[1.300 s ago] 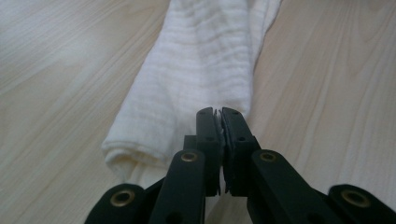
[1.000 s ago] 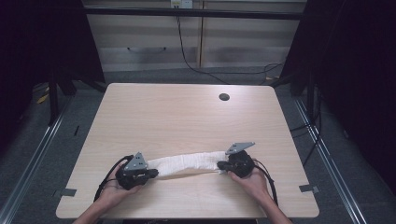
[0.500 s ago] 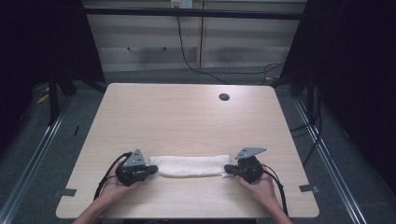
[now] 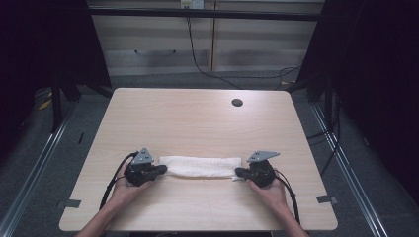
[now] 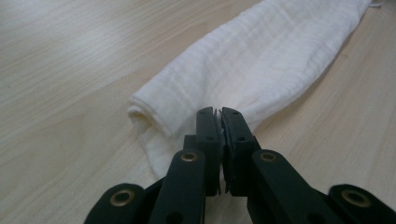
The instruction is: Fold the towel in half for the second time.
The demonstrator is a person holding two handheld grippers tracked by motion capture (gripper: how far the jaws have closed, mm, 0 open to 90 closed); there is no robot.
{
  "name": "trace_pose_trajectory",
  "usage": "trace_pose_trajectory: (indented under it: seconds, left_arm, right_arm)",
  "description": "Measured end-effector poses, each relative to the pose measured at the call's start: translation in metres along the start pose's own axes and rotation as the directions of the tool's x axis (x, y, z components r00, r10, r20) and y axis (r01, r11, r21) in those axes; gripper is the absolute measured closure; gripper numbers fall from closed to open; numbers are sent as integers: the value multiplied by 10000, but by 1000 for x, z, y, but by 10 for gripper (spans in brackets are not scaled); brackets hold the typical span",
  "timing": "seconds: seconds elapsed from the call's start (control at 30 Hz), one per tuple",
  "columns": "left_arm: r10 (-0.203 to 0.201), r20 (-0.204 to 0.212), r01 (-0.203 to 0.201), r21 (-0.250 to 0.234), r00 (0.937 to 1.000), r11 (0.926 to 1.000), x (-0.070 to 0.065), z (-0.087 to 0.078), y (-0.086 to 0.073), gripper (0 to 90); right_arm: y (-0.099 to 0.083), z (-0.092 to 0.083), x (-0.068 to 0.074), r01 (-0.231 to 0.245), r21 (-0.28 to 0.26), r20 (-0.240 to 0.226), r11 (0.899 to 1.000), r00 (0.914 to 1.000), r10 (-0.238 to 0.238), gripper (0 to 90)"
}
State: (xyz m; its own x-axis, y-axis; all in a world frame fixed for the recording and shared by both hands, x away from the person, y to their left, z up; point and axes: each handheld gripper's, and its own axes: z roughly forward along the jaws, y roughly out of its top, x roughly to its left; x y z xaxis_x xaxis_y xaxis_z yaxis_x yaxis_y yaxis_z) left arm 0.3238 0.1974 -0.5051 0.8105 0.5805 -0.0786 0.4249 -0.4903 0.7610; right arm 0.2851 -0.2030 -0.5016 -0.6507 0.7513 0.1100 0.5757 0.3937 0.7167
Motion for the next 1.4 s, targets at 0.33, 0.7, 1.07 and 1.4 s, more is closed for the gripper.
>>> trace_pose_trajectory:
  seconds: [0.33,0.7,1.07,1.4]
  left_arm:
    - [-112,566,111,17,9983,9999,-8,-8,0,704]
    - [-670,417,704,-856,9969,9938,-10,-40,0,456]
    - [-1115,-7,1111,-757,9938,9909,-7,-67,-15,291]
    - [-2267,-112,2236,-1255,9739,9666,12,-91,-41,163]
  right_arm:
    - [0,-5,3,-137,-286,-762,9995,9970,115,770]
    - [1,-38,5,-725,-1315,-1041,9887,9928,590,584]
    - [-25,-79,-2,-1207,-1901,43,9743,9923,1237,446]
    - [-43,-107,-17,-1866,-2872,804,9395,9727,2178,367]
